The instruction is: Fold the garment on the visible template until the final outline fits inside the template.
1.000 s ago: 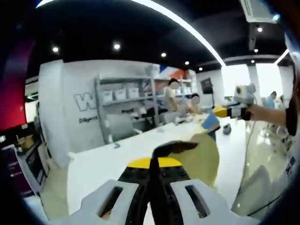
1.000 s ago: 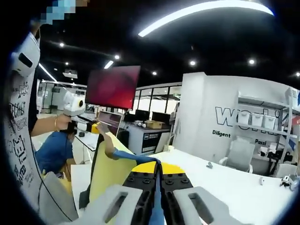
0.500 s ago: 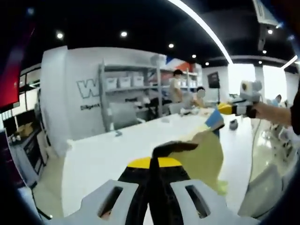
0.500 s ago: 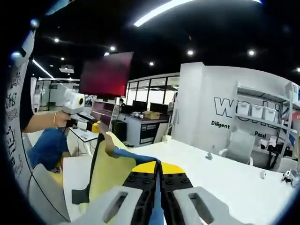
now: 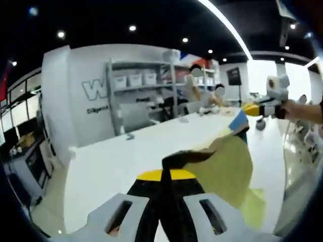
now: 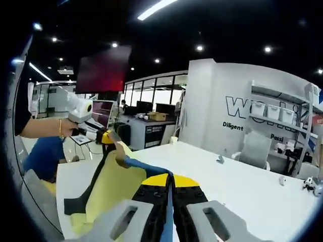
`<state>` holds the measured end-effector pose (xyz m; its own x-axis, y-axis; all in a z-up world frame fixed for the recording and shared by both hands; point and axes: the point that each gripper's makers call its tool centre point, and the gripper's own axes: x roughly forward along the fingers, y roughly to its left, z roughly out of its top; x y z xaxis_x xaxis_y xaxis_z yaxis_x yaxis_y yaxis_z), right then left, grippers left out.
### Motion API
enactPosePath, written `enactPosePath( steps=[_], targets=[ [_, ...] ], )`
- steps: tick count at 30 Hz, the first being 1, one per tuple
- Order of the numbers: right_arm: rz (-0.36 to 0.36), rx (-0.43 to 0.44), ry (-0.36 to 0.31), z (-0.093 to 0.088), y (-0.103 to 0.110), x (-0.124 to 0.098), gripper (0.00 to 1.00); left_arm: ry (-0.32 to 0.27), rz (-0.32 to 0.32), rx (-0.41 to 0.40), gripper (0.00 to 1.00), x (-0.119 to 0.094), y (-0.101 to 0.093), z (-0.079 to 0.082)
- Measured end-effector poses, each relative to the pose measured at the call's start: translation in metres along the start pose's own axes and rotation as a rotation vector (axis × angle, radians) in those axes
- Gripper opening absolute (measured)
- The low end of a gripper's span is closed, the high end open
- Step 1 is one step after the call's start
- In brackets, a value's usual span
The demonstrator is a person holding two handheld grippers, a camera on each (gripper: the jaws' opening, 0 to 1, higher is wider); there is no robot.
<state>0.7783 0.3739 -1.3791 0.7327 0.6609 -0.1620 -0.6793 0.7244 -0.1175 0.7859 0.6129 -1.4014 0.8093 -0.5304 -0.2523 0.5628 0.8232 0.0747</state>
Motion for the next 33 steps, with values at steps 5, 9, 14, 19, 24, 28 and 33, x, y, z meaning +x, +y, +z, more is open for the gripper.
enactPosePath(
  steps=[5,9,14,19,24,28,33],
  targets=[
    [-0.024,-0.014,0.020,-0.011,-0.014,0.011,0.00,0.008,0.004,0.014,0.00,0.028,0.006,-0.008],
    [-0.066,0.043,0.040,-0.031,-0.041,0.026,0.00,0.058,-0.039,0.009,0.00,0.067,0.011,-0.028],
    [-0.081,0.082,0.068,-0.054,-0.056,0.043,0.00,0.128,-0.065,0.006,0.00,0.102,0.015,-0.065],
    [-0.087,0.100,0.086,-0.066,-0.063,0.050,0.00,0.163,-0.075,-0.006,0.01,0.113,0.015,-0.080],
    [-0.096,0.131,0.109,-0.085,-0.070,0.062,0.00,0.190,-0.082,-0.027,0.01,0.132,0.020,-0.096],
    [-0.108,0.081,0.158,-0.100,-0.077,0.071,0.00,0.218,-0.104,-0.045,0.01,0.144,0.021,-0.107],
    [-0.124,0.106,0.163,-0.113,-0.081,0.081,0.00,0.238,-0.093,-0.050,0.01,0.156,0.024,-0.116]
  ],
)
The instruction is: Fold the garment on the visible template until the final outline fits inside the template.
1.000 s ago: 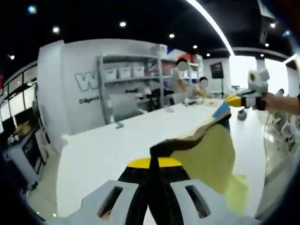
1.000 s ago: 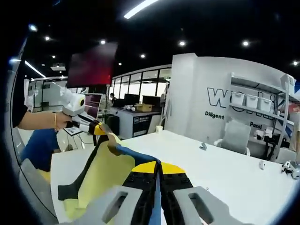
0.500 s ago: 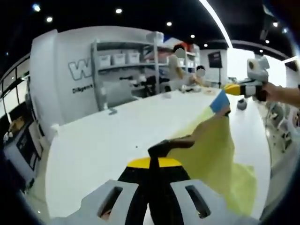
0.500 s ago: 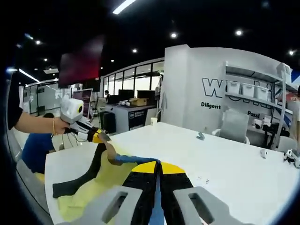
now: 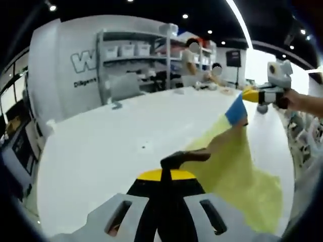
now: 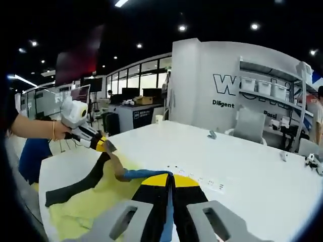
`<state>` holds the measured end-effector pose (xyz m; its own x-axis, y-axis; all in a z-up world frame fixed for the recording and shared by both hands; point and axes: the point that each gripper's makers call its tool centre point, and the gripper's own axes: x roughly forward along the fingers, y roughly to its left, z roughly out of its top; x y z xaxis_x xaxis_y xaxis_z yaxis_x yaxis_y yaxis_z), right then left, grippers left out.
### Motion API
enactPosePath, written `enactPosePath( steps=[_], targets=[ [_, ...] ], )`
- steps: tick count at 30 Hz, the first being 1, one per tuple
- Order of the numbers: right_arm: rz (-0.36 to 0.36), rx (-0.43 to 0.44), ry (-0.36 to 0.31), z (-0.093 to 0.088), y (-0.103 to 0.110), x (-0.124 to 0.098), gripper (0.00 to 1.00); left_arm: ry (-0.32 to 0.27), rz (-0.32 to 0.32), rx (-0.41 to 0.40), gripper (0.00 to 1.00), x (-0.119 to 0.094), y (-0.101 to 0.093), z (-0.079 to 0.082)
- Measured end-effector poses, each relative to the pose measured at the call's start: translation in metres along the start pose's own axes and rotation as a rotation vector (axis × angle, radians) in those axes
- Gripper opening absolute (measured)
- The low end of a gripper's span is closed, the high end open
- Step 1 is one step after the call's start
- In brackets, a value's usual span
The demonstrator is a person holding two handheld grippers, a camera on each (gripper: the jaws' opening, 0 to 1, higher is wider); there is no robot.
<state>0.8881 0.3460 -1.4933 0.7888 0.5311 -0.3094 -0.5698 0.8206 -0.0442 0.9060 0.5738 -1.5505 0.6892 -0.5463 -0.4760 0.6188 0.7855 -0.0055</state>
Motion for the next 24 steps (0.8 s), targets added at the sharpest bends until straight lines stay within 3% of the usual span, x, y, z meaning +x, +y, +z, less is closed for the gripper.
enactPosePath(
  steps=[7,14,24],
  targets=[
    [0.011,-0.004,0.010,-0.007,0.001,0.005,0.00,0.026,-0.010,0.008,0.01,0.010,-0.001,-0.013],
    [-0.019,0.020,0.023,-0.015,-0.011,0.011,0.00,0.043,-0.011,0.005,0.03,0.018,0.002,-0.020],
    [-0.039,0.040,0.038,-0.024,-0.015,0.008,0.02,0.091,0.014,0.003,0.10,0.003,0.012,-0.035]
  ],
)
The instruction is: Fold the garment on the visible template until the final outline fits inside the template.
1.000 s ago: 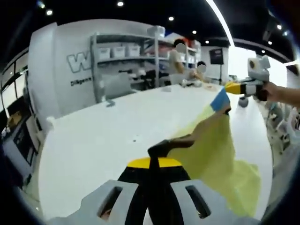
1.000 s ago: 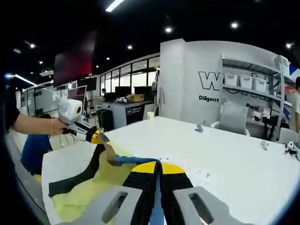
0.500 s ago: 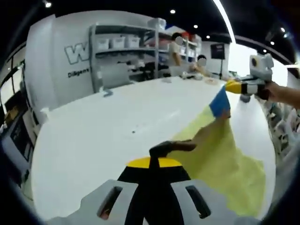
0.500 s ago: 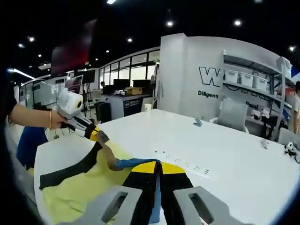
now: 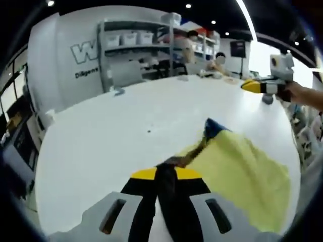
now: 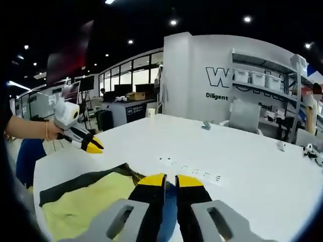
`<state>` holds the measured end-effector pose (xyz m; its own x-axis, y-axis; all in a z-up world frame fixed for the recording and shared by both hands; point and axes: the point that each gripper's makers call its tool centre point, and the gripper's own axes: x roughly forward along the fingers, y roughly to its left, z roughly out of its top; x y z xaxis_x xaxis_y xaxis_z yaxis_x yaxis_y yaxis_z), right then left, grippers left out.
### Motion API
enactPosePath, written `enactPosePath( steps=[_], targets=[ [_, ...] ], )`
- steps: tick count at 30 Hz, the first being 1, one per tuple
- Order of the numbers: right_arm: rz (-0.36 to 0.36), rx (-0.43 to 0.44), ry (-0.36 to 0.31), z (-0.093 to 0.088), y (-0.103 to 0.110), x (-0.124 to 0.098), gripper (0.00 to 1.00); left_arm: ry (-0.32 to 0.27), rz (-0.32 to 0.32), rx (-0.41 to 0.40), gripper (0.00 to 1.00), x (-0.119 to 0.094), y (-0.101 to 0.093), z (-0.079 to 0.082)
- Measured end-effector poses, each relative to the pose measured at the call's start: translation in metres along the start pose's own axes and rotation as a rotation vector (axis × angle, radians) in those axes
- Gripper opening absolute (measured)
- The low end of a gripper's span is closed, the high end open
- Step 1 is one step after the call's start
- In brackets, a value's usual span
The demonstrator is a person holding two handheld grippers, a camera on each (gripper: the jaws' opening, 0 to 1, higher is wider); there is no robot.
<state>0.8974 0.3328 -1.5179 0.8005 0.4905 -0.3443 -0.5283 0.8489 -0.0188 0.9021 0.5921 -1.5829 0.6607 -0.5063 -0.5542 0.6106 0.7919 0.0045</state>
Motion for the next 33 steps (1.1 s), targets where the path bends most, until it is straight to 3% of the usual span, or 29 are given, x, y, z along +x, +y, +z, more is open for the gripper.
enactPosePath(
  steps=[6,11,16,18,21,28,33],
  targets=[
    [-0.001,0.028,0.003,-0.004,0.004,-0.006,0.14,0.002,-0.015,-0.010,0.24,-0.013,-0.008,-0.013],
    [0.010,0.018,0.017,-0.005,0.007,-0.007,0.27,-0.028,0.015,-0.001,0.48,-0.021,-0.011,-0.012],
    [0.016,0.011,0.032,-0.010,0.013,-0.013,0.32,-0.040,0.026,-0.069,0.49,-0.033,-0.015,-0.015],
    [0.018,0.024,0.036,-0.017,0.016,-0.016,0.32,-0.073,0.008,-0.115,0.50,-0.043,-0.027,-0.019],
    [0.022,0.035,0.051,-0.026,0.022,-0.023,0.33,-0.048,0.002,-0.106,0.52,-0.049,-0.039,-0.032],
    [0.034,0.055,0.042,-0.028,0.030,-0.032,0.39,-0.032,-0.021,-0.116,0.57,-0.062,-0.063,-0.047],
    [0.034,0.051,0.066,-0.040,0.038,-0.042,0.42,-0.004,-0.019,-0.108,0.58,-0.069,-0.070,-0.064]
  ],
)
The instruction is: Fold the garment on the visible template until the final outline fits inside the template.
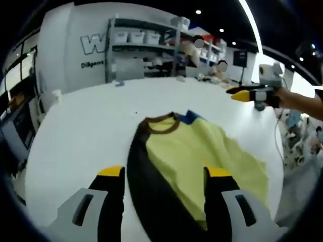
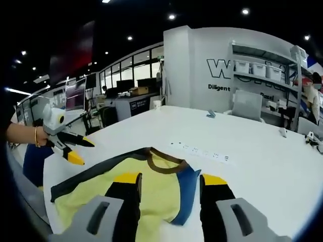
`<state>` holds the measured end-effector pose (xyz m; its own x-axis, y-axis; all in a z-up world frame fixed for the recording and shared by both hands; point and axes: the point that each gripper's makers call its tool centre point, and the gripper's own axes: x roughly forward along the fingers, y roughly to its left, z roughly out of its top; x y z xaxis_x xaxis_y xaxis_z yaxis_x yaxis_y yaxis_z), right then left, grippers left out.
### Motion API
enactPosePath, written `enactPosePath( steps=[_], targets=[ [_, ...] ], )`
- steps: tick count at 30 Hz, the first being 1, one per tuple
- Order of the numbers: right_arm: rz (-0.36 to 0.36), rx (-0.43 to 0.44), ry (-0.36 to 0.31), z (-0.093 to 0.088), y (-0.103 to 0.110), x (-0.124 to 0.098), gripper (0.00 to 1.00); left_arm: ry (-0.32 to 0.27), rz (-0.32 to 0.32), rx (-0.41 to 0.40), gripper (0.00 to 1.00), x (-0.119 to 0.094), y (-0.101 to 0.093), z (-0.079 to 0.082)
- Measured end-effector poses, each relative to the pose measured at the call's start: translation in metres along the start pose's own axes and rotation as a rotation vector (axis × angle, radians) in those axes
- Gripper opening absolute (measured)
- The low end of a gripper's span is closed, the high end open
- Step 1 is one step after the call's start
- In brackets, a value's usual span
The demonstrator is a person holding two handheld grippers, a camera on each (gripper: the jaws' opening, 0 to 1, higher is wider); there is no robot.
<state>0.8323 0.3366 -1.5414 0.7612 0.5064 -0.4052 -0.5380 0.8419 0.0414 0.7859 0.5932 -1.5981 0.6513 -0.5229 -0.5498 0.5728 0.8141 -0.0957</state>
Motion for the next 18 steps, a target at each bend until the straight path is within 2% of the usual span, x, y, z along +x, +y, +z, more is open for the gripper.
enactPosePath(
  steps=[4,9,12,14,18],
  targets=[
    [0.002,0.010,0.030,-0.015,0.005,-0.005,0.42,0.021,-0.001,-0.008,0.59,-0.010,-0.004,-0.013],
    [0.000,0.050,0.036,-0.027,0.011,-0.012,0.43,0.044,0.062,-0.022,0.58,-0.023,0.014,-0.028],
    [-0.003,0.056,0.056,-0.038,0.018,-0.021,0.44,0.050,0.070,-0.029,0.58,-0.029,0.010,-0.033],
    [-0.010,0.059,0.063,-0.042,0.019,-0.025,0.43,0.068,0.136,-0.031,0.58,-0.037,0.023,-0.040],
    [-0.028,0.073,0.071,-0.047,0.019,-0.031,0.43,0.099,0.149,-0.039,0.57,-0.046,0.018,-0.056]
  ],
)
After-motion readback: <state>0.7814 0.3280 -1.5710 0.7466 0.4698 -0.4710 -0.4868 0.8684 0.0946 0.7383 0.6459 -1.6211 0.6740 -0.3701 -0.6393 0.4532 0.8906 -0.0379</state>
